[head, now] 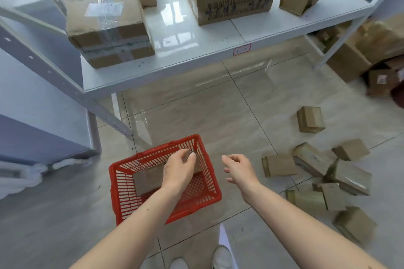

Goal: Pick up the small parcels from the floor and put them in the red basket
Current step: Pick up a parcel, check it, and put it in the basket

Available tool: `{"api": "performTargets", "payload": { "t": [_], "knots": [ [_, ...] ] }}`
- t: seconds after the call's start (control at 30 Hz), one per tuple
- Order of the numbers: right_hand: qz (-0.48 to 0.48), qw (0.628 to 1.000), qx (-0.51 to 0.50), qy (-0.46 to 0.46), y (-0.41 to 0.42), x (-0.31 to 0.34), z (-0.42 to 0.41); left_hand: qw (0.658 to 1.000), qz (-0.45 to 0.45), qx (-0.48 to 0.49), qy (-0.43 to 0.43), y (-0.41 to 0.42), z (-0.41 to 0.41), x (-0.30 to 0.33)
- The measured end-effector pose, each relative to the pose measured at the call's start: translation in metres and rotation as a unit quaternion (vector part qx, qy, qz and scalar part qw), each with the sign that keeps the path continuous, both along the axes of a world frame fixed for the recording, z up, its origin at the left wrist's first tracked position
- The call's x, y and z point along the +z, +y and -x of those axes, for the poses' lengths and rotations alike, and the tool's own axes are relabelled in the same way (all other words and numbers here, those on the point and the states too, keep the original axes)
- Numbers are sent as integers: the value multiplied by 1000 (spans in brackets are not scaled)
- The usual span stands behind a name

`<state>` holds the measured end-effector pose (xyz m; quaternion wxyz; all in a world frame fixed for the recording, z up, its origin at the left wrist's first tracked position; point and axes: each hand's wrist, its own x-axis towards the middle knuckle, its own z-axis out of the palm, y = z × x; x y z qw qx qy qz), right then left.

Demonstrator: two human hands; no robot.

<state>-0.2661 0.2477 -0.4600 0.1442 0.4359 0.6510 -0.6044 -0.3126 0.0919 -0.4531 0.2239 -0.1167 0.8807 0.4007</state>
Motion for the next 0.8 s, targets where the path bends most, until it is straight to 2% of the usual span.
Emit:
{"api": "performTargets", "payload": {
  "t": [0.33, 0.6, 0.8],
  "knots": [
    [-11, 991, -128, 27, 67, 82, -57, 994, -22, -110, 9, 68, -15, 75],
    [-5, 981, -187, 42, 134, 91, -108, 989, -39, -143, -7, 142, -51, 90],
    [-15, 981, -188, 39, 204, 94, -145, 989, -46, -135, -29, 213, -82, 97]
  ]
}}
